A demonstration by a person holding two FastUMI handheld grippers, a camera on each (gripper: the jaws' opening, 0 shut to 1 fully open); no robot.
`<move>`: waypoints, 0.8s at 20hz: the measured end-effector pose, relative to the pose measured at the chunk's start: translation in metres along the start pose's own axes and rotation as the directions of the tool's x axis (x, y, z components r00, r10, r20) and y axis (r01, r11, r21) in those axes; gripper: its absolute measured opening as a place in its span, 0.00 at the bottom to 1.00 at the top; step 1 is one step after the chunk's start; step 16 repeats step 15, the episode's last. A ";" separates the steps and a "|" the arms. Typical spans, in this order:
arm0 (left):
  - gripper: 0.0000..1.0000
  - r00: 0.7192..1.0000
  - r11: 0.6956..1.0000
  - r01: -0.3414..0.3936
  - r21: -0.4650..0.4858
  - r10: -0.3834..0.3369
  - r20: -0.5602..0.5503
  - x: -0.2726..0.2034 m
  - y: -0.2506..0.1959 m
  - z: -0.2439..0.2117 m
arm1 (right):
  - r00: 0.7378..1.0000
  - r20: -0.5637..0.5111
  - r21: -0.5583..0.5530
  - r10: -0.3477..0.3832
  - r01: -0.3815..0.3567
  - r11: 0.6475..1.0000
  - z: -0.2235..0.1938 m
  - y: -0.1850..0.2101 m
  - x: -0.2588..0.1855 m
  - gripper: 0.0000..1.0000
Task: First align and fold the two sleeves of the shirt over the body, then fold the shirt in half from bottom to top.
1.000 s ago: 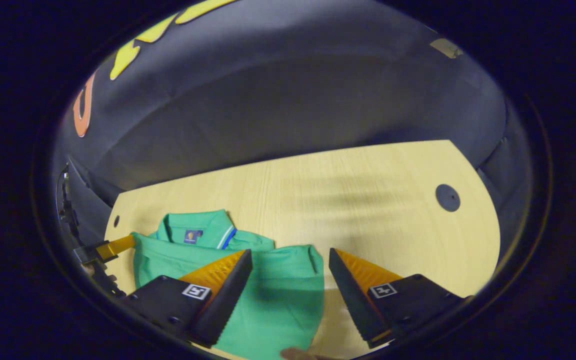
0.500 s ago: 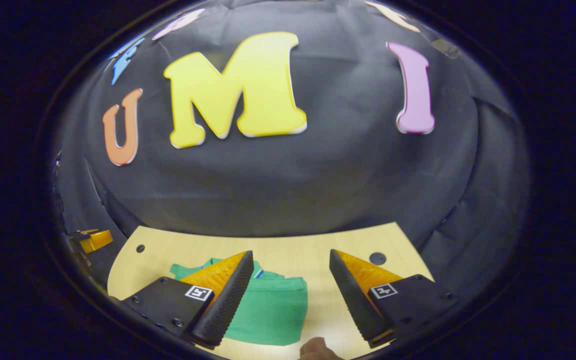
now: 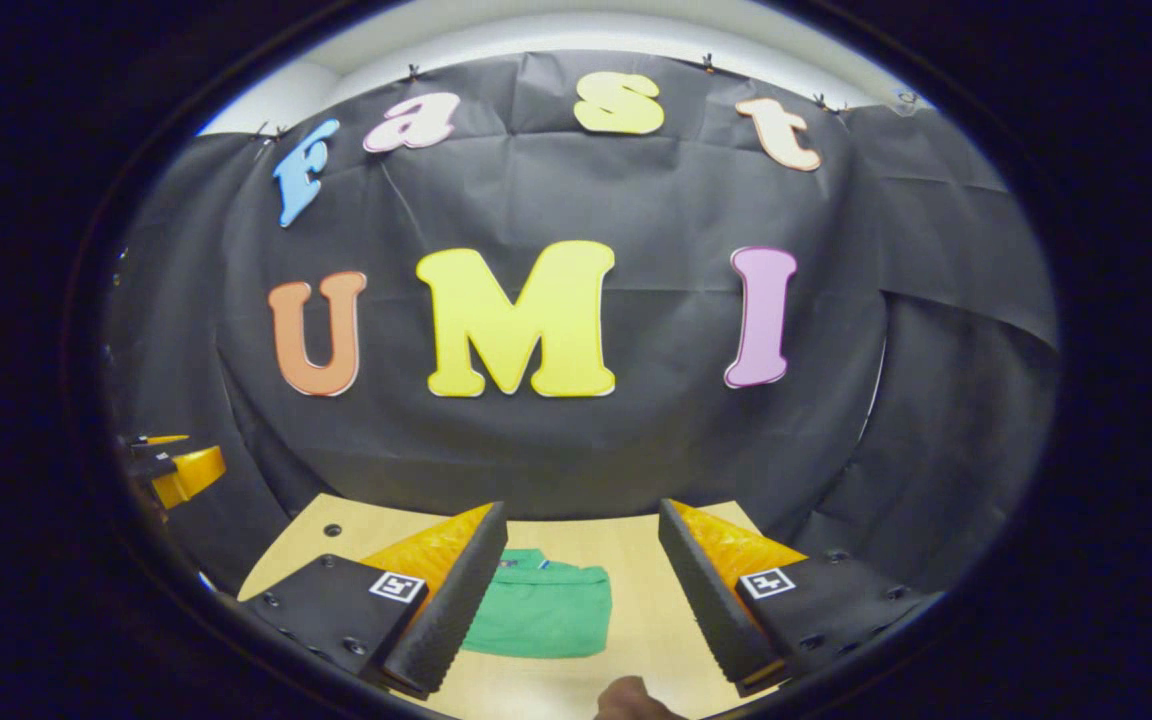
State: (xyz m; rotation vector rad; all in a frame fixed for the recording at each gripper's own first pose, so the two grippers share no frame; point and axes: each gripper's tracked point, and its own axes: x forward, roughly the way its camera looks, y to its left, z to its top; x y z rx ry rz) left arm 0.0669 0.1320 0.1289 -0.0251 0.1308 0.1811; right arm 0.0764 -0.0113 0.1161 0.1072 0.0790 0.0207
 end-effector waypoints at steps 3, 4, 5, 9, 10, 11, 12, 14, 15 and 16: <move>1.00 1.000 1.000 -0.012 -0.004 0.012 0.016 -0.038 0.005 -0.005 | 0.998 0.054 -0.055 -0.013 0.016 0.998 -0.004 0.004 -0.044 0.94; 0.98 0.999 1.000 -0.021 -0.005 0.021 0.030 -0.048 0.009 -0.007 | 0.997 0.073 -0.059 -0.003 0.008 0.998 -0.008 0.010 -0.055 0.94; 0.99 0.999 1.000 -0.019 -0.007 0.019 0.044 -0.061 0.010 -0.008 | 0.996 0.086 -0.057 0.015 -0.010 0.998 -0.012 0.017 -0.068 0.94; 0.98 0.999 1.000 0.020 0.003 -0.020 0.037 -0.088 -0.002 -0.030 | 0.988 0.150 -0.036 0.028 -0.022 0.999 -0.032 0.035 -0.114 0.94; 0.98 0.999 1.000 0.020 0.002 -0.020 0.032 -0.093 -0.002 -0.036 | 0.987 0.157 -0.042 0.028 -0.021 0.999 -0.038 0.038 -0.119 0.94; 0.98 0.999 1.000 0.024 -0.009 -0.024 0.036 -0.099 -0.005 -0.040 | 0.986 0.165 -0.054 0.029 -0.020 0.998 -0.041 0.041 -0.124 0.94; 1.00 0.999 0.999 0.028 -0.028 -0.027 0.043 -0.104 -0.008 -0.042 | 0.985 0.167 -0.059 0.037 -0.028 0.998 -0.042 0.045 -0.125 0.94; 0.98 0.998 0.999 0.043 -0.034 -0.041 0.045 -0.109 -0.013 -0.051 | 0.986 0.158 -0.059 0.049 -0.040 0.997 -0.046 0.052 -0.124 0.94; 0.98 0.999 0.999 0.035 -0.021 -0.034 0.031 -0.110 -0.011 -0.058 | 0.988 0.144 -0.059 0.051 -0.043 0.997 -0.048 0.052 -0.122 0.94; 0.98 0.999 0.999 0.035 -0.021 -0.034 0.031 -0.110 -0.011 -0.058 | 0.988 0.144 -0.059 0.051 -0.043 0.997 -0.048 0.052 -0.122 0.94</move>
